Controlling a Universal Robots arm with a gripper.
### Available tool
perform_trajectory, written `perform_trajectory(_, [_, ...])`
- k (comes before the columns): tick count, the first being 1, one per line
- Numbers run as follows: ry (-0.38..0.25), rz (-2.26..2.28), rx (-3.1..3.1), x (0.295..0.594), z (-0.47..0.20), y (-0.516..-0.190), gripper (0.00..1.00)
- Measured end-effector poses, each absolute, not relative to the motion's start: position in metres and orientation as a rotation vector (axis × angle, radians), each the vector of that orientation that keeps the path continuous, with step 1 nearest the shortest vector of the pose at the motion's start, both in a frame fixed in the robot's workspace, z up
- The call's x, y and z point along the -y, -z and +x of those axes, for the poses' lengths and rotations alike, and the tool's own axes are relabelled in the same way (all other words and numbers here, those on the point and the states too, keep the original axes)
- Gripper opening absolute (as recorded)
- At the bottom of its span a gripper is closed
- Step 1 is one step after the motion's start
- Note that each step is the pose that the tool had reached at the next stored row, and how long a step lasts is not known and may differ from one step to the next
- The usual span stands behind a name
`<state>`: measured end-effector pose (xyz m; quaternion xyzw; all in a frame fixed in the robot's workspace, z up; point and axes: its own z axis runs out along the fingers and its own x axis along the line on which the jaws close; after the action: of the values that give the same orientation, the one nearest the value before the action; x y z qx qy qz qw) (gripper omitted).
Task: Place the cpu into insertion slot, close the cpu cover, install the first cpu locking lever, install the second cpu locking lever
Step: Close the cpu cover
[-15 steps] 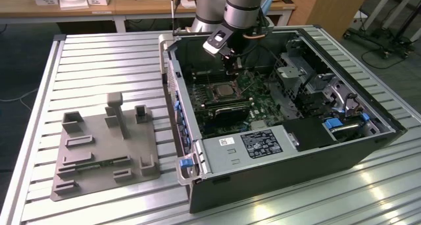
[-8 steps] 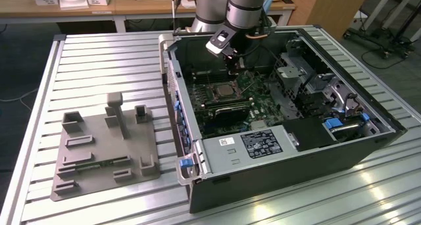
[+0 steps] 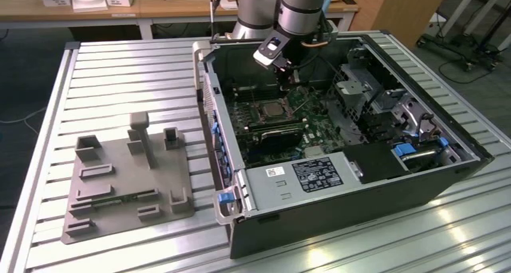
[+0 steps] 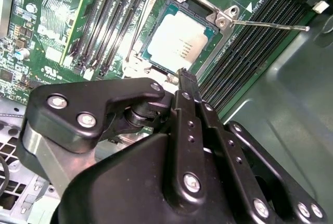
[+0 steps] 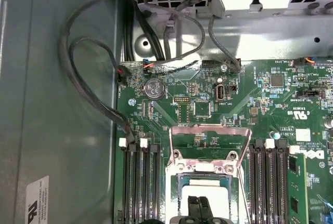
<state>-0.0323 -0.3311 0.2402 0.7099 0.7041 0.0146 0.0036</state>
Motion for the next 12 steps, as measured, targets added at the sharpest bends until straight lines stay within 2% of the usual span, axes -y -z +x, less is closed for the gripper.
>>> perform_trajectory(12, [-0.046,2.225,-2.207,0.3311,-0.0322,-0.2455,0.1])
